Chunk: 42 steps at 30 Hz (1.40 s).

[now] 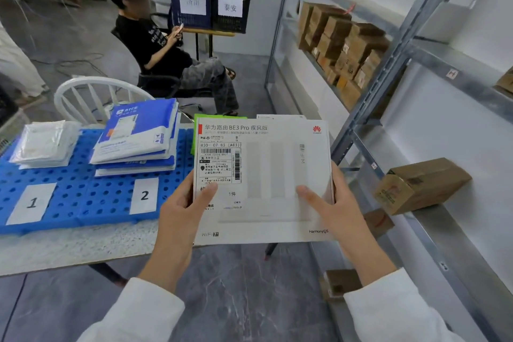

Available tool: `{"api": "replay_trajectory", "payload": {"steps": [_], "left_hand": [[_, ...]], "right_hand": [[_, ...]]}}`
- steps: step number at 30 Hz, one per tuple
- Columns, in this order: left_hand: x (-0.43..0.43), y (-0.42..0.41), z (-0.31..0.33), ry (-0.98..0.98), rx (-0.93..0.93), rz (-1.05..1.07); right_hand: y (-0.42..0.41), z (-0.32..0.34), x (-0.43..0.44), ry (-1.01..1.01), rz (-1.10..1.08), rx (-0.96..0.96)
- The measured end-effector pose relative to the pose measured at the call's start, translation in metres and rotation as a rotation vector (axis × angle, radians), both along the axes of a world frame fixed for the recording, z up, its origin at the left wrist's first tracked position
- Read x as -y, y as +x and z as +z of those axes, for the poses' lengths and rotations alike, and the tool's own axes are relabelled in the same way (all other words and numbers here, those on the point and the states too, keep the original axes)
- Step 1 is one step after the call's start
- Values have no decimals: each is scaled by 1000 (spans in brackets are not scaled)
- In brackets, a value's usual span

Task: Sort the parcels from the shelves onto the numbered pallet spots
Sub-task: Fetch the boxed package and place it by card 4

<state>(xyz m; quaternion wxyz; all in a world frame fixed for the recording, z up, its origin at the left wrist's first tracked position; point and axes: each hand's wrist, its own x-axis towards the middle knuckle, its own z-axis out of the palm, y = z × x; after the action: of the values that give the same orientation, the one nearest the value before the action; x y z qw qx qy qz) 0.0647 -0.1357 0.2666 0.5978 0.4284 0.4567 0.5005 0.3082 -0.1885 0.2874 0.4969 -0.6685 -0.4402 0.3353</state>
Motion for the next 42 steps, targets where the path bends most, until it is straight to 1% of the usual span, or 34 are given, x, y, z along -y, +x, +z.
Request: {"api": "replay_trajectory", "payload": {"steps": [4,9,12,15,23,31,36,39,42], "left_hand": [[-28,3,-8,-11,0,2],[-67,20,-9,-18,-21,35],[-94,35,-5,5,-71,59],[-120,56,7,38,-109,68],[-194,136,12,46,-93,15],[-247,212,-3,16,-60,-27],[-280,236,-21,-56,-22,-53],[-308,244,-38,-111,3,-85],[-336,251,-51,-116,-1,-126]], "right_hand": [[3,-5,-29,-33,1,-5],[22,-12,-73,-16,51,-21],[37,-13,-104,4,88,-50],[59,-10,-134,9,92,-86],[139,-13,-203,8,53,-160],[213,-24,-246,-49,-13,-100],[239,-31,-281,-117,-35,-54],[253,-37,-306,-153,-17,-59],[266,-44,-333,-172,-8,-55]]}}
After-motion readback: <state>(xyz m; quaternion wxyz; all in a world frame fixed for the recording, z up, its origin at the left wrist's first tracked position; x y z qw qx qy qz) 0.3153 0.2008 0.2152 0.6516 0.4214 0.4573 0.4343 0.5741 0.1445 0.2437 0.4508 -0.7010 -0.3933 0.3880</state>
